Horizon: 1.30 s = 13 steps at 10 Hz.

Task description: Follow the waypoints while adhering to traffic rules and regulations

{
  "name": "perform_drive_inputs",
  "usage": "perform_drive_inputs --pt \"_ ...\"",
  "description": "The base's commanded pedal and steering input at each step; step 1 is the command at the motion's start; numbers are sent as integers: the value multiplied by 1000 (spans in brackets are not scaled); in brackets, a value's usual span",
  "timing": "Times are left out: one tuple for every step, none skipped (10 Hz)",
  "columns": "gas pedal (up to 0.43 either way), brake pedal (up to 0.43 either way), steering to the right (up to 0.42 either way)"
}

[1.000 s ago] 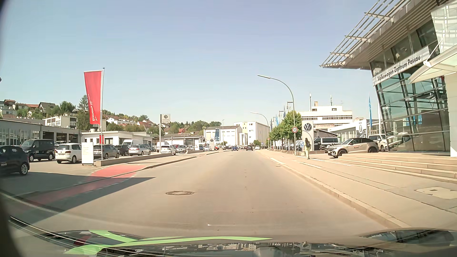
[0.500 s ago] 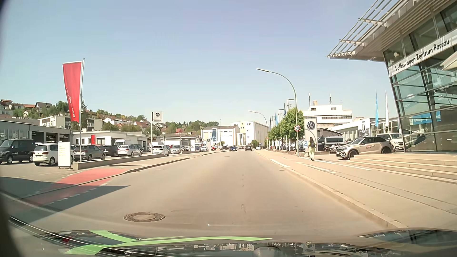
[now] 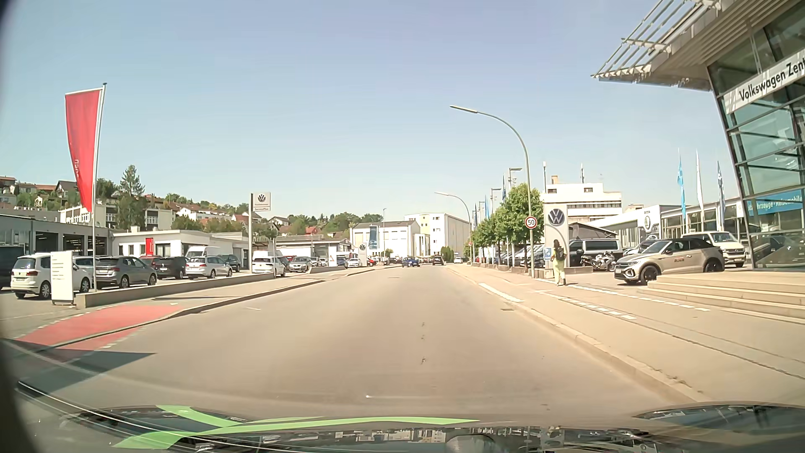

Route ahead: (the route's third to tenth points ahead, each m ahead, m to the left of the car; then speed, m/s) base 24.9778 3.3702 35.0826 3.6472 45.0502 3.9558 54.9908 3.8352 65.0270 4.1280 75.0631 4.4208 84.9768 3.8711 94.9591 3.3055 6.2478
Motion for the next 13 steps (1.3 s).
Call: perform_drive_inputs --pt "189 0 1" --pt "189 0 -1" --pt "189 0 -2" --pt "189 0 -2" --pt "189 0 -2" --pt "189 0 -2" --pt "189 0 -2" --pt "189 0 -2" --pt "189 0 -2" --pt "189 0 -2" --pt "189 0 -2" --pt "189 0 -2" --pt "189 0 -3"
